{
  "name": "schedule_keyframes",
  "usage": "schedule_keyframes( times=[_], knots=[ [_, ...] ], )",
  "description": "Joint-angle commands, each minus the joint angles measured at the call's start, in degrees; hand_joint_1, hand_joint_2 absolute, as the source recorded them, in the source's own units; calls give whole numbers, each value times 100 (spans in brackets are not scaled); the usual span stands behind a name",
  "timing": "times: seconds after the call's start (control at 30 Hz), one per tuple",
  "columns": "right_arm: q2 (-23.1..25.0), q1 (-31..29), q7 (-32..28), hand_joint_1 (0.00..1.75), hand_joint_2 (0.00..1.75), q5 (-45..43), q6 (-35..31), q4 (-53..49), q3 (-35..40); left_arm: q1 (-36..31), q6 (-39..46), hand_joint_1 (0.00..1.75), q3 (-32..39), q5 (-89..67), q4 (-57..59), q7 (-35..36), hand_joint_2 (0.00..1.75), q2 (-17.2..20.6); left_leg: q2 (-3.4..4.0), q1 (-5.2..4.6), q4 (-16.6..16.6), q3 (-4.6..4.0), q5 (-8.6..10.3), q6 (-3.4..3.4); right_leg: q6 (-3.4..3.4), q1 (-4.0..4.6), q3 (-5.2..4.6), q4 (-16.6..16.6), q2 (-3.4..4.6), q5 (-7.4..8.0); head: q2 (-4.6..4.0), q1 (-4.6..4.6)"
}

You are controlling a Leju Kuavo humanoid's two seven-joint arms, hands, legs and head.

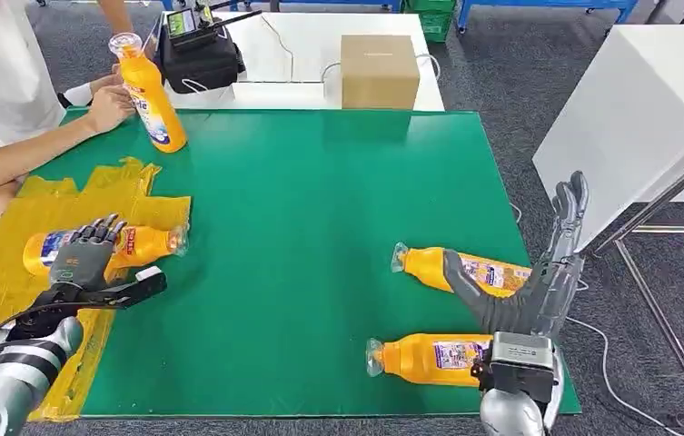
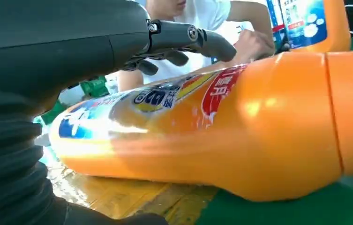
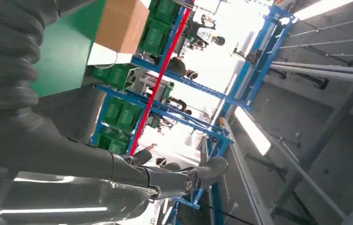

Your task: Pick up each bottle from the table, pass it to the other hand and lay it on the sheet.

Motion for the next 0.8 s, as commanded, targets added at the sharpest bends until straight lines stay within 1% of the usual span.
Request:
schedule_keyframes(
  times=[0.03, 0.17, 0.2, 0.3, 0.33, 0.37, 0.4, 0.43, 0.47, 0.5, 0.53, 0.57, 0.6, 0.63, 0.7, 0.73, 0.77, 0.8],
  knots=[
    [-106, -208, 46, 0, 175, -46, -52, 442, -30, 236, 49, 0, -273, -86, 496, 7, 175, -11, 23, 0, -13, 38, -8, -13, -4, 0, 32, -14, 18, 0, 0, 2],
    [-115, -168, 52, 0, 175, -134, -103, 410, -173, 377, 156, 0, -279, -70, 490, -88, 175, -118, 27, -1, -19, 60, -11, -16, -4, -1, 52, -19, 20, -1, 0, 0],
    [-106, -150, 47, 0, 175, -134, -117, 403, -201, 412, 275, 0, -215, 11, 441, -152, 175, -161, 21, -4, -16, 53, -7, -11, -2, -3, 43, -15, 15, 0, 0, 2],
    [-98, -57, 28, 0, 175, -124, -135, 350, -269, 517, 765, 0, 157, 555, 151, -636, 175, -392, 13, -5, -17, 57, -6, -9, -1, -5, 48, -15, 5, -3, 0, 2],
    [-91, 11, 20, 0, 175, -115, -157, 299, -304, 614, 938, 0, 480, 1134, -159, -1106, 175, -565, 17, -3, -21, 65, -8, -14, -3, -2, 56, -22, 7, -3, 0, 2],
    [-98, 41, 15, 0, 175, -112, -156, 278, -307, 634, 847, 0, 456, 1138, -278, -1064, 175, -600, 7, -4, -15, 58, -6, -9, -1, -4, 48, -16, -4, -5, 0, 0],
    [-86, 88, 8, 0, 175, -109, -191, 235, -333, 806, 847, 0, 807, 1915, -733, -1653, 175, -801, -3, -3, -13, 58, -6, -8, -1, -4, 35, -15, -15, -9, 0, 2],
    [-86, 133, -2, 0, 175, -97, -220, 192, -344, 924, 756, 0, 934, 2405, -1064, -2020, 175, -940, -10, -1, -11, 64, -8, -11, -4, -2, 8, -16, -22, -13, 0, 2],
    [-96, 166, -8, 0, 175, -78, -238, 149, -342, 1124, 647, 0, 975, 2844, -1570, -2276, 175, -1078, -24, -4, -14, 49, -3, -11, -11, -6, -8, -18, -33, -18, 0, 0],
    [-105, 175, -6, 0, 175, -62, -244, 131, -336, 1270, 637, 0, 959, 3089, -1918, -2364, 175, -1155, -21, -4, -10, 42, -6, -9, -14, -9, -19, -13, -24, -20, 0, 0],
    [-106, 184, -3, 0, 175, -46, -260, 114, -338, 1349, 616, 0, 922, 3195, -2106, -2395, 175, -1188, -32, -2, -12, 46, -8, -12, -13, -10, -9, -20, -38, -23, 0, 2],
    [-107, 186, 2, 0, 175, -41, -260, 108, -337, 1386, 606, 0, 891, 3207, -2195, -2355, 175, -1199, -30, -5, -8, 38, -8, -10, -12, -16, -18, -14, -33, -22, 0, 0],
    [-105, 184, 6, 0, 175, -31, -269, 103, -339, 1435, 618, 0, 922, 3353, -2314, -2429, 175, -1239, -18, -2, -4, 30, -11, -10, -11, -14, -30, -11, -21, -19, 0, 2],
    [-107, 187, 14, 0, 175, -5, -287, 92, -345, 1543, 572, 0, 940, 3644, -2563, -2591, 175, -1290, -20, -3, -3, 35, -17, -13, -9, -14, -20, -13, -26, -23, 0, 2],
    [-138, 184, 28, 0, 175, 92, -325, 39, -349, 1798, 514, 0, 932, 4080, -3154, -2890, 175, -1450, -7, -6, -3, 12, -12, -10, -8, -15, -38, -9, -13, -12, 0, 0],
    [-172, 172, 116, 0, 175, 210, -332, 27, -352, 1925, 603, 0, 940, 4203, -3450, -2955, 175, -1527, -10, -5, -3, 21, -19, -15, -9, -13, -17, -13, -19, -18, 0, 2],
    [-228, 132, 531, 0, 175, 896, -464, 98, -366, 2056, 714, 0, 1001, 4324, -3717, -2956, 175, -1620, -12, -9, 0, 9, -17, -12, -5, -15, -19, -9, -19, -15, 0, 2],
    [-390, 57, 1069, 0, 175, 1884, -439, 186, -310, 2209, 643, 0, 1086, 4674, -4031, -3051, 175, -1737, -15, -6, 0, 21, -23, -17, -7, -12, -4, -13, -24, -21, 0, 2]
  ],
)
